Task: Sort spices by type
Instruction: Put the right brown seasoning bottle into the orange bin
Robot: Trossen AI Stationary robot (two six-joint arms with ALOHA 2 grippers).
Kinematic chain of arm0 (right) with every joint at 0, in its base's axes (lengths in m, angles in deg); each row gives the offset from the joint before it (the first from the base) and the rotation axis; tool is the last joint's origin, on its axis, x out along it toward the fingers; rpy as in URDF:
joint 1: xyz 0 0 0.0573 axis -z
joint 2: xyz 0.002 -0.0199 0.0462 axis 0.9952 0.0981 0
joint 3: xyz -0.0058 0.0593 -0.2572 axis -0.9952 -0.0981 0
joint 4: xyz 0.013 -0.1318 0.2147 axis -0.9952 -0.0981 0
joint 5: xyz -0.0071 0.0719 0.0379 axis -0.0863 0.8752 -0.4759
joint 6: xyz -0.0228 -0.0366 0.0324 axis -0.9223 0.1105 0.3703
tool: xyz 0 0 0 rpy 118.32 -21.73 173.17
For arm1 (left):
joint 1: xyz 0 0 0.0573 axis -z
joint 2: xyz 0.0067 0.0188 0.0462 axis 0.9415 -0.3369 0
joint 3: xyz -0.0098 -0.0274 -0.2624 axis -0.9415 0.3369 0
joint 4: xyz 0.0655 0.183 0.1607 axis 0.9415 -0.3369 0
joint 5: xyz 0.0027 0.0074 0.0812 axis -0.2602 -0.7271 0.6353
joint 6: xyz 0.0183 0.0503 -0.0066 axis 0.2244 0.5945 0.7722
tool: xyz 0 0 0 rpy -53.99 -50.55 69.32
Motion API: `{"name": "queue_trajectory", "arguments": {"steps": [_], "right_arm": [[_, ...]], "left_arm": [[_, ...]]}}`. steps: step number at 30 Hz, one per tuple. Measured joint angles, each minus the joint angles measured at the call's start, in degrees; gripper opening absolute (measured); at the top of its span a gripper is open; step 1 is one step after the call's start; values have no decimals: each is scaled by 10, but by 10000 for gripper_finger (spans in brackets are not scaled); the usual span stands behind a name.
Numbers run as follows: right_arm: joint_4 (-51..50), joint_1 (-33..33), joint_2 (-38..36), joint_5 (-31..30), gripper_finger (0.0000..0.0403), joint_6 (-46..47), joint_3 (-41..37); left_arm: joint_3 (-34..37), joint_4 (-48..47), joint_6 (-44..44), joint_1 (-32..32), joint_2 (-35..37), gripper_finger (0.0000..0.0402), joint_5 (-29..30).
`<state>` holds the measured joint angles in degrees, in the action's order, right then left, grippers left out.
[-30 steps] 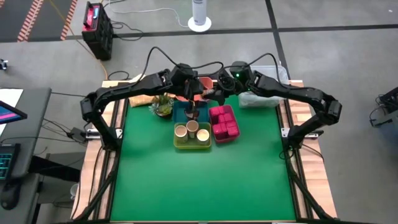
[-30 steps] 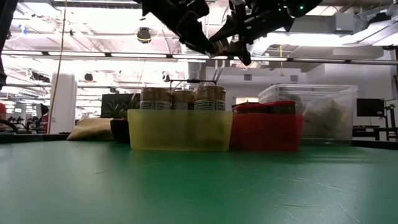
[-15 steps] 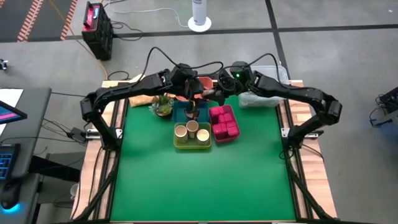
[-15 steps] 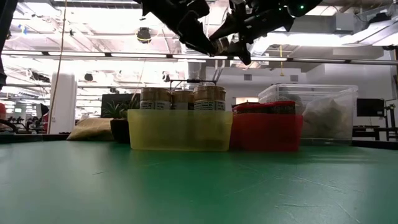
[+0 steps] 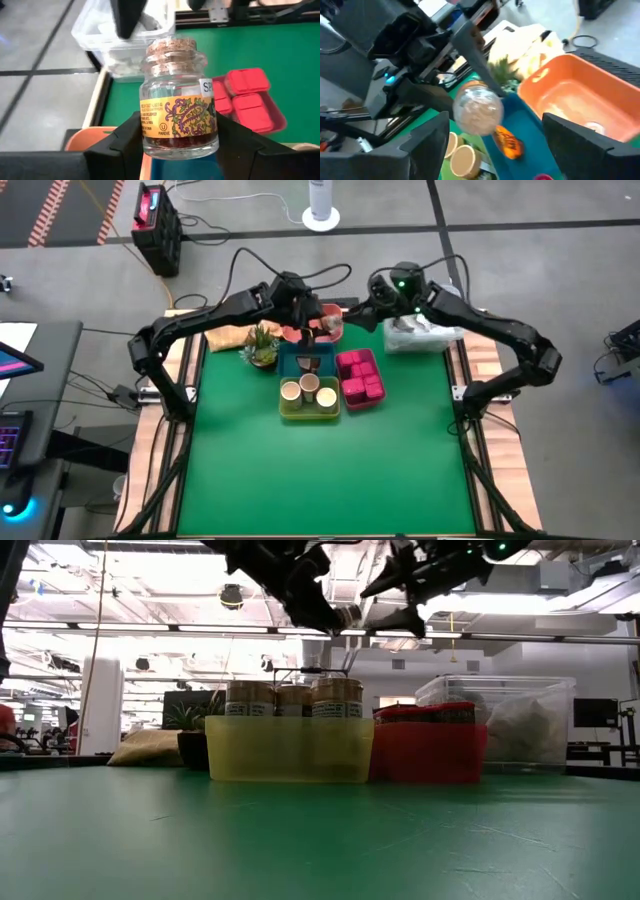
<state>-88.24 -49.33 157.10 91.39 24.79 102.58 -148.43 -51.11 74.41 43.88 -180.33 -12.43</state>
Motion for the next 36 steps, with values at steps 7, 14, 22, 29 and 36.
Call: {"name": "queue_trajectory", "arguments": {"steps": [7,14,22,29,36], "right_arm": [[-129,-24,-52,-53,329,-77,-24],[79,-128,-114,-152,314,-87,-167],[167,-132,-124,-204,301,-42,-199],[178,-140,-128,-201,301,-41,-199],[165,-139,-143,-188,301,-42,-199]], "left_arm": [[20,-3,-16,-21,0,188,-89],[55,38,-94,-24,0,188,-228],[55,91,-138,-10,1,192,-242],[55,128,-188,-11,2,195,-246],[52,144,-203,-13,10,191,-244]]}}
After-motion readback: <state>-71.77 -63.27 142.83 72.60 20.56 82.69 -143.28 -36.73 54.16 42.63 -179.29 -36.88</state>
